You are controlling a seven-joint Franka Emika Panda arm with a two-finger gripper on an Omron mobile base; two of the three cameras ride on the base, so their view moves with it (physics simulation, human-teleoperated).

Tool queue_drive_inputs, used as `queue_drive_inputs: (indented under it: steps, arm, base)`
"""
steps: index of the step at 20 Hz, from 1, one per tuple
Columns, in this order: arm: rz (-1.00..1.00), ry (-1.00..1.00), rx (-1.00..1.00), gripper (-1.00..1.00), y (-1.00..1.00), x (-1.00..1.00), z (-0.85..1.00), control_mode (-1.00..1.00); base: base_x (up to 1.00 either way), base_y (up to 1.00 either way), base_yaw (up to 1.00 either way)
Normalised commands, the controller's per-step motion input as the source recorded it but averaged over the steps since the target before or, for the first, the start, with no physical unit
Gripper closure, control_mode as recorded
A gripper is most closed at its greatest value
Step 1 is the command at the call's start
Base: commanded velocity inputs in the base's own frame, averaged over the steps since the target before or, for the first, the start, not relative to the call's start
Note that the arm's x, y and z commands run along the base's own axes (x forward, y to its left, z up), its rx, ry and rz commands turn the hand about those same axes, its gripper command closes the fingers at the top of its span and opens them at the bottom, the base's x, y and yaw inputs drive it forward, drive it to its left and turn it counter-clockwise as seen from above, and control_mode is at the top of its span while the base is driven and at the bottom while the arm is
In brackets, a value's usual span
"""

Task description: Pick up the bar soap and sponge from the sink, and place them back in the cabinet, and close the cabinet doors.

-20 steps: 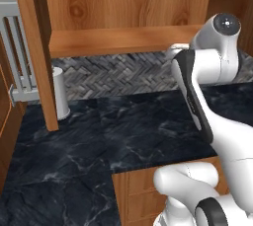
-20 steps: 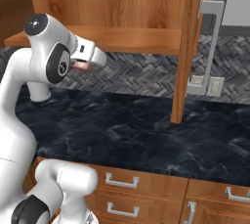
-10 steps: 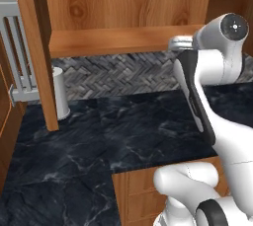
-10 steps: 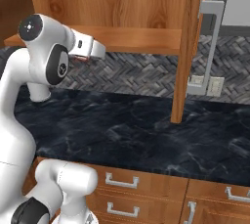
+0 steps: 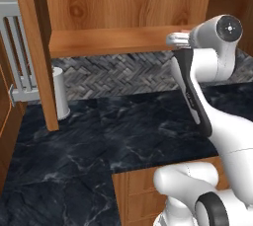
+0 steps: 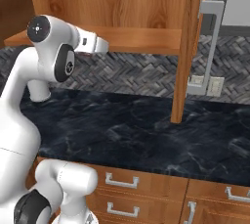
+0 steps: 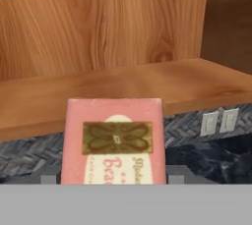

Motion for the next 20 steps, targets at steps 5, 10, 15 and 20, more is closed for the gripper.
queue_drive_inputs:
  steps: [5,10,15,20]
  arm:
    - [0.00,-0.08,0.00,1.00,0.00,0.36,0.14,-1.00]
    - [0.00,-0.05,0.00,1.00,0.00,0.40,0.01,-1.00]
    - [0.00,-0.06,-0.01,1.00,0.00,0.46,0.00,-1.00]
    - [0.00,-0.01,0.00,1.00,0.00,0.50,0.00,-1.00]
  base:
    - [0.00,0.00,0.00]
    - [0.00,0.00,0.00]
    - [0.00,0.00,0.00]
    - [0.00,0.00,0.00]
